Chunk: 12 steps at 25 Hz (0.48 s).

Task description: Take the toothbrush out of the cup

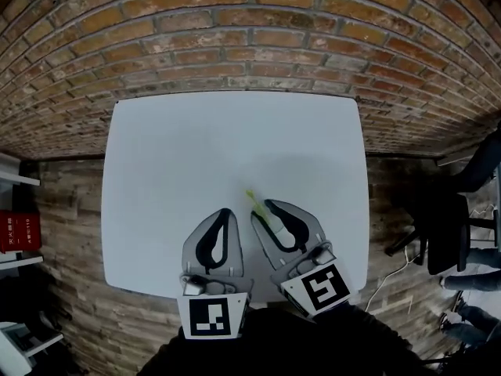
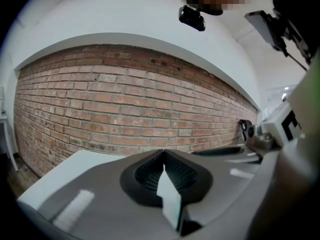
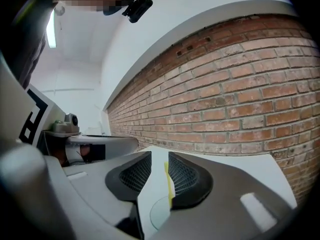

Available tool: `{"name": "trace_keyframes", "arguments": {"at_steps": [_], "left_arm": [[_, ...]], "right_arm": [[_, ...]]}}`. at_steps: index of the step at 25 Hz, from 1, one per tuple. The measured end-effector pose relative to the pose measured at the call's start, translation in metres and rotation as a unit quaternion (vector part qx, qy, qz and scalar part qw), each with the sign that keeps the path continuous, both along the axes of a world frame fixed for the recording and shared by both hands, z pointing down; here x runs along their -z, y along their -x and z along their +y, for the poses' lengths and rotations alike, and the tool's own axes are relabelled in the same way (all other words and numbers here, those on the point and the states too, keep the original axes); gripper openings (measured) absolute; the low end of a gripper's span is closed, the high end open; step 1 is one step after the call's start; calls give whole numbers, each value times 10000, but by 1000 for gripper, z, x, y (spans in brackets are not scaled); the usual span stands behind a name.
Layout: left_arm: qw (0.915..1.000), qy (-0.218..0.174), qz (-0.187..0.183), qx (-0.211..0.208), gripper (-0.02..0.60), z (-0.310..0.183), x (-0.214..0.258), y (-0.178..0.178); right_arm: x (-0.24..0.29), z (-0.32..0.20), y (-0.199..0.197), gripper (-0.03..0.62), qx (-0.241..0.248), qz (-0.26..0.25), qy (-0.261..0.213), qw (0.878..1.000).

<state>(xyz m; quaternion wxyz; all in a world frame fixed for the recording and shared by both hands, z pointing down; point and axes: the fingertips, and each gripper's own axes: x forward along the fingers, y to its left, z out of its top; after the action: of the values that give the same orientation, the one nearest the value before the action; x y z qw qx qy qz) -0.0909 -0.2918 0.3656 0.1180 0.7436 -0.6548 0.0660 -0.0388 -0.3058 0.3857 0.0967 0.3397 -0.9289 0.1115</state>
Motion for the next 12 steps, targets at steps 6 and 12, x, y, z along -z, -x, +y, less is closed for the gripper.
{"name": "trace_keyframes", "arguments": {"at_steps": [6,12], "left_arm": [[9999,101,61,95,8,-2,-9,9],[9996,196,116,146,8,-7,-17,16]], "right_arm": [[-12,-5,7,112,-20,132,132,9998],[-24,-13,13,114,1,325,205,9993]]}}
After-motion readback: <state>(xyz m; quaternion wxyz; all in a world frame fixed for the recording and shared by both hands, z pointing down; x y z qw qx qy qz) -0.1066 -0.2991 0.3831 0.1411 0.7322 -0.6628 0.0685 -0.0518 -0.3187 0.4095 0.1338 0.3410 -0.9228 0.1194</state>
